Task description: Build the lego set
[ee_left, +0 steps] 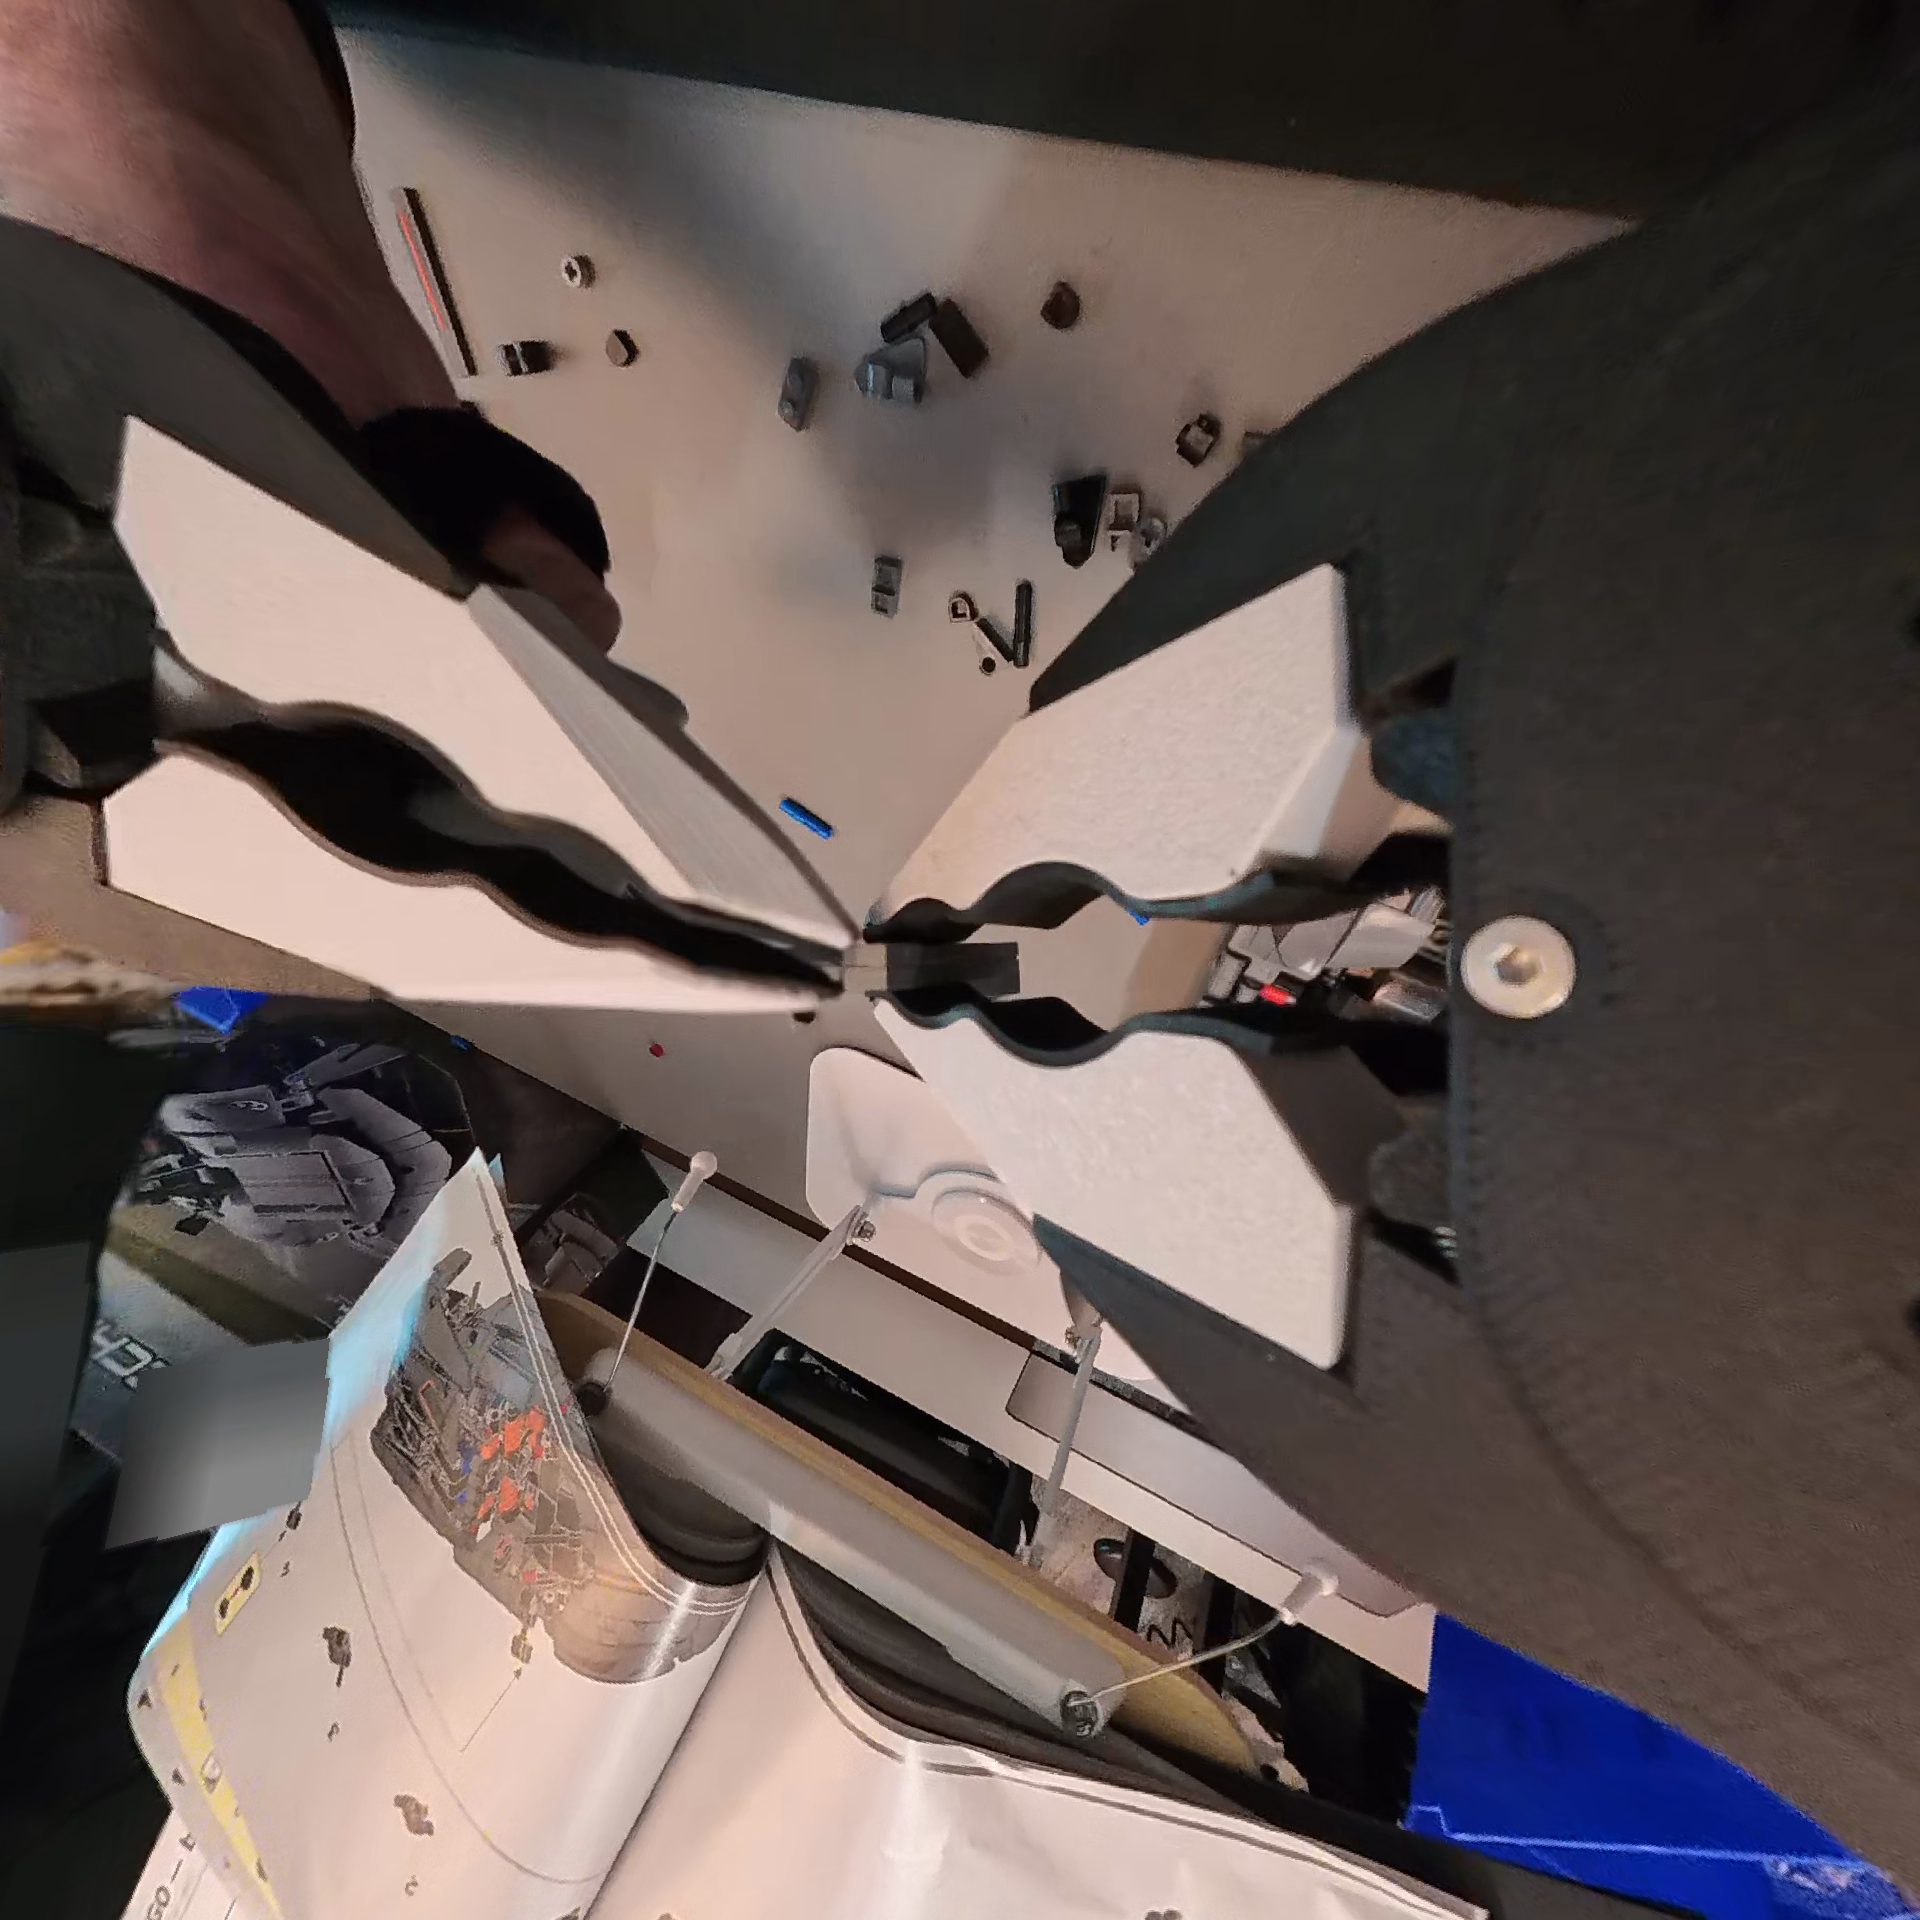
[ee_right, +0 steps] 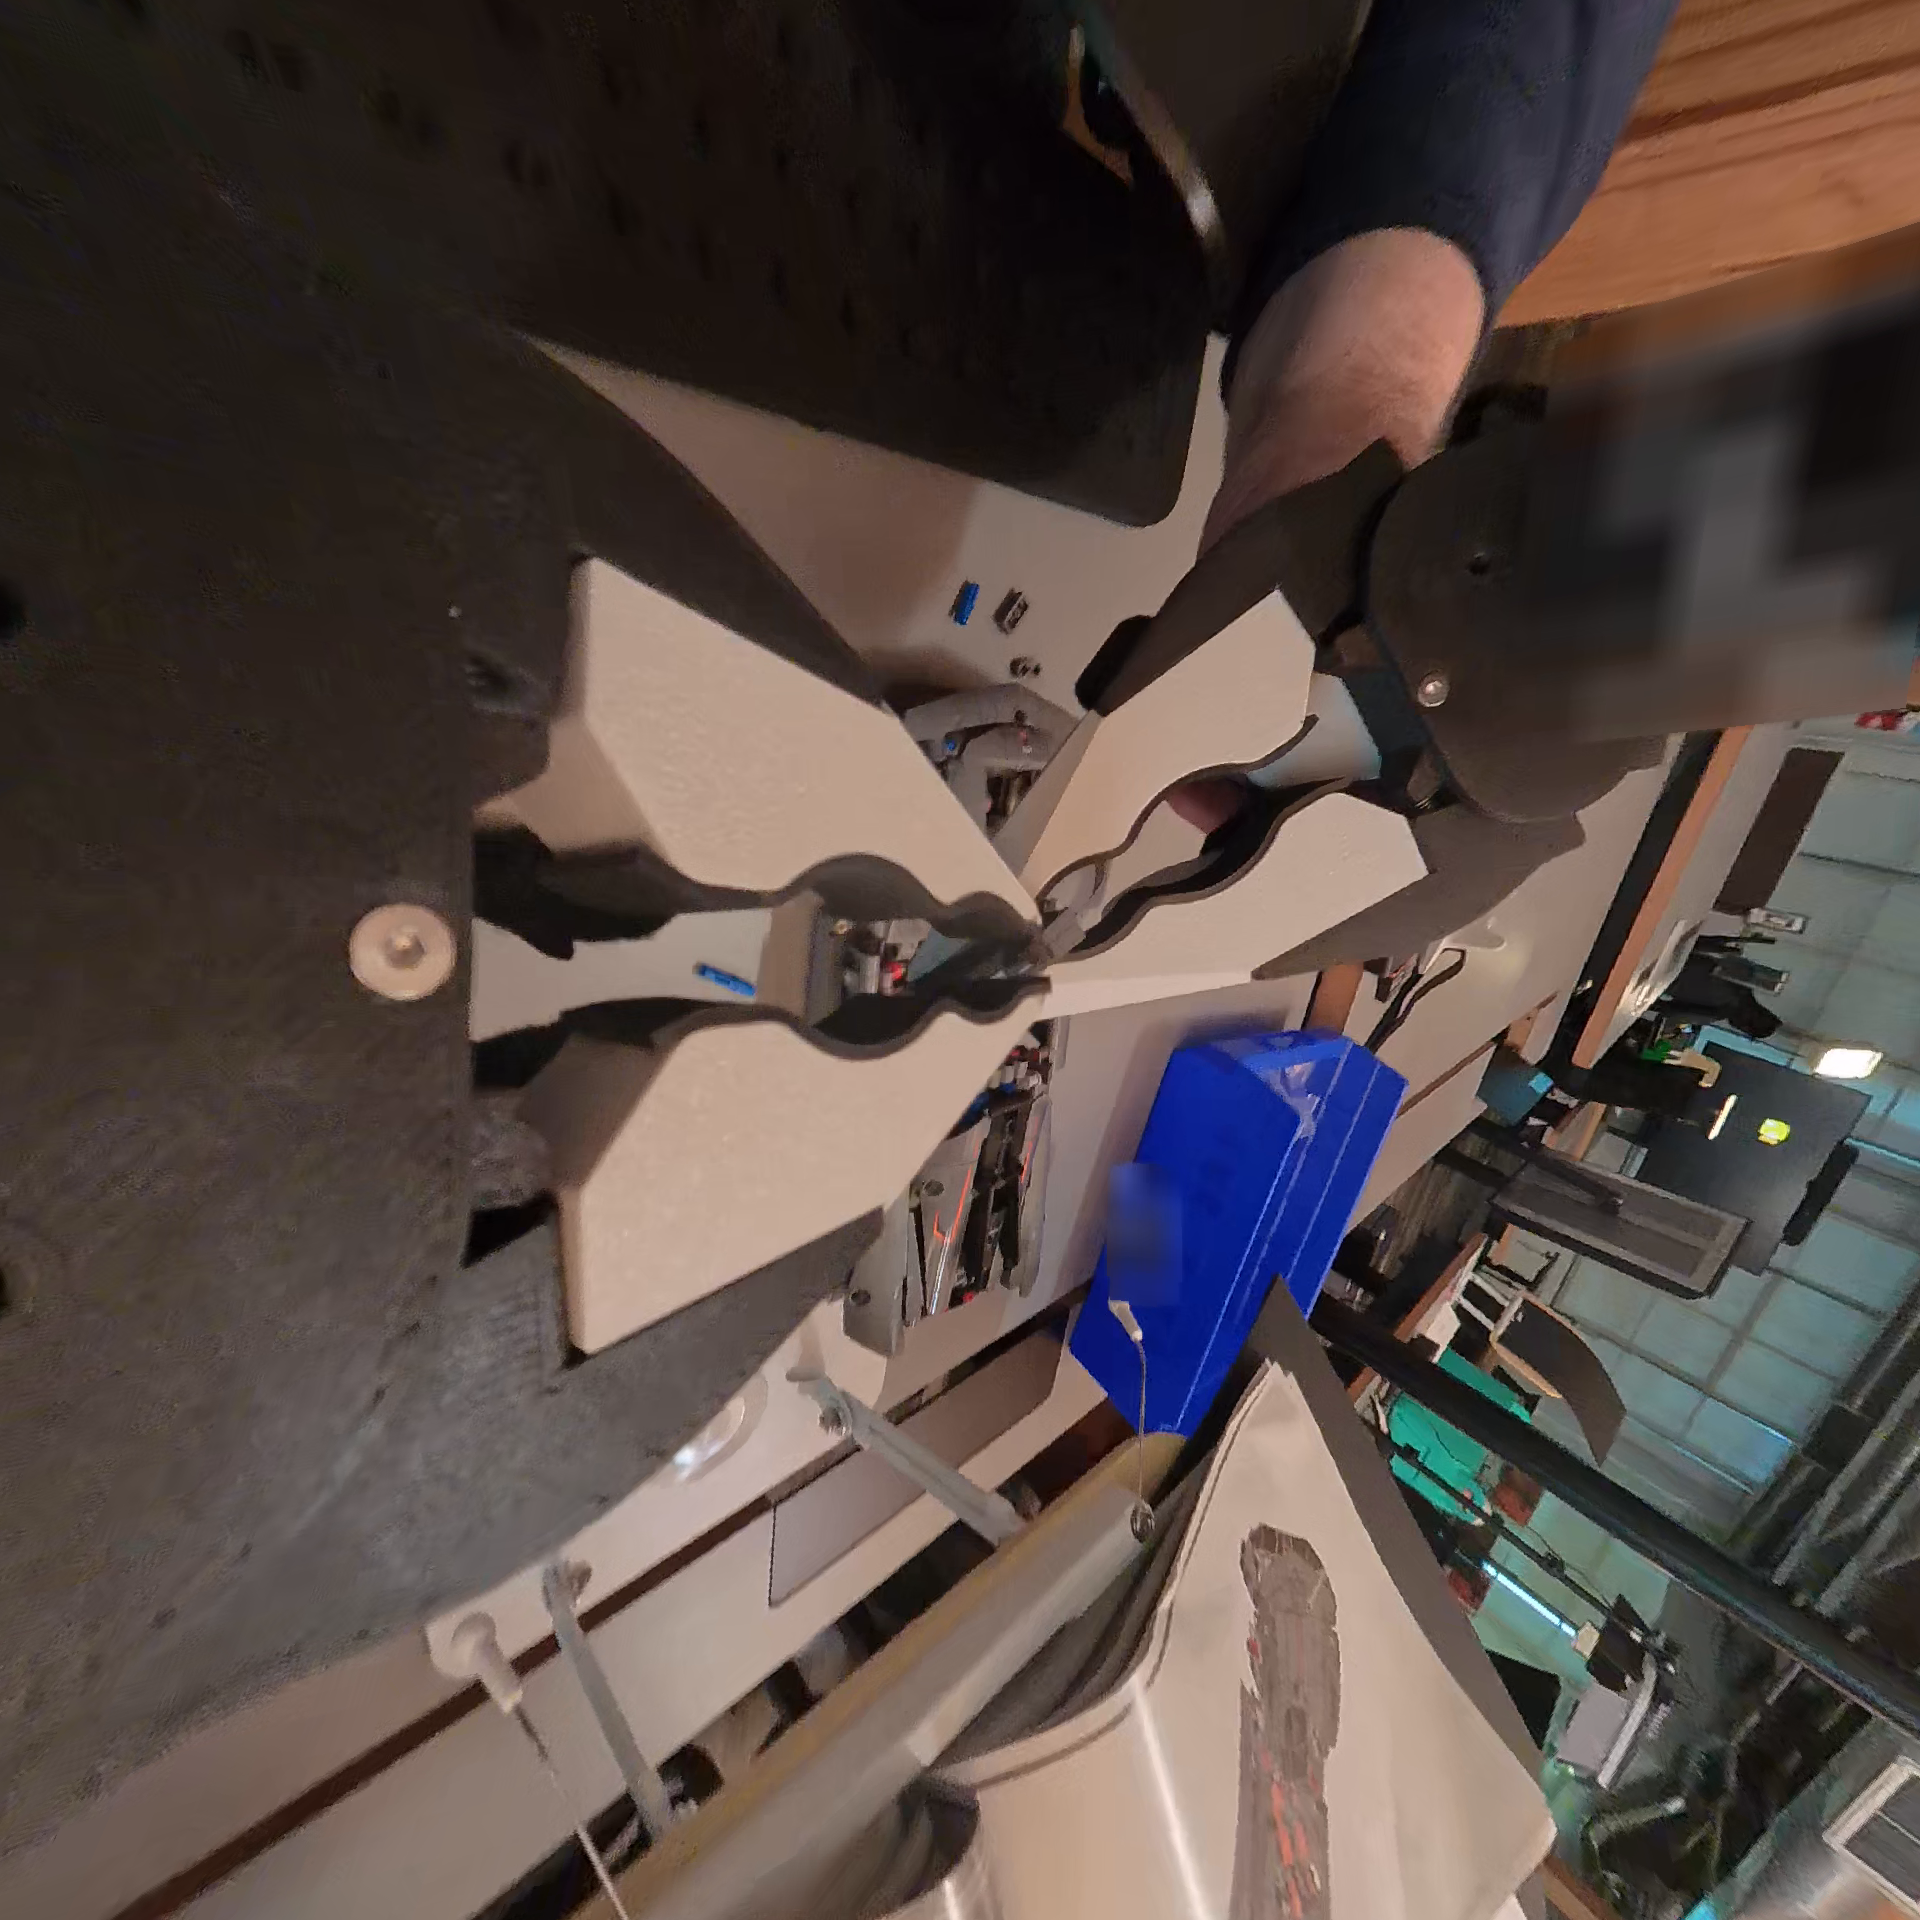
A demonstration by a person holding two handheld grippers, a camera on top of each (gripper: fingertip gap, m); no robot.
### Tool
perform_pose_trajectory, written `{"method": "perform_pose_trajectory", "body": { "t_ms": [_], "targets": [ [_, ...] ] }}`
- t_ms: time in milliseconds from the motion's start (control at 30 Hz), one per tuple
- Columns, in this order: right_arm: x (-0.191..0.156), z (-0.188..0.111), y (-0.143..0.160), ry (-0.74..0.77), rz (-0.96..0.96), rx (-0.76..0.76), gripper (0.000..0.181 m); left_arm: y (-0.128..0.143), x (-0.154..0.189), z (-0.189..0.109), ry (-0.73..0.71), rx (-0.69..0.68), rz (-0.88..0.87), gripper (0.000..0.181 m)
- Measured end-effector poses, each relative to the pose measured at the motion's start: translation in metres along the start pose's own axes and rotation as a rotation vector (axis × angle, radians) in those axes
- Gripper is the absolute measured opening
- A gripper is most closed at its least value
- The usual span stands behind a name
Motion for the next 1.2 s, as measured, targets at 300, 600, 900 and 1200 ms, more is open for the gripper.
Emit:
{"method": "perform_pose_trajectory", "body": {
  "t_ms": [300, 600, 900, 1200],
  "targets": [
    [-0.006, 0.001, -0.002, 0.058, -0.125, -0.059, 0.002, -0.001, 0.004, 0.001, -0.02, -0.03, 0.046, 0.004],
    [-0.011, 0.002, -0.002, 0.077, -0.198, -0.125, 0.0, -0.001, 0.007, 0.004, -0.027, -0.06, 0.08, 0.003],
    [-0.011, 0.003, -0.002, 0.054, -0.15, -0.13, 0.0, -0.001, 0.007, 0.004, -0.021, -0.063, 0.074, 0.003],
    [-0.009, 0.003, 0.0, 0.048, -0.136, -0.12, 0.0, 0.001, 0.006, 0.006, 0.001, -0.051, 0.048, 0.003]
  ]
}}
Point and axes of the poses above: each gripper's, where its closed fingertips meet, z out along the fingers, y out of its underside, x = y × z across the jaws, the point moved 10 cm from there along -z, back along the fingers, and after that the axes turned 14 degrees about -x, right-handed, at the moved point
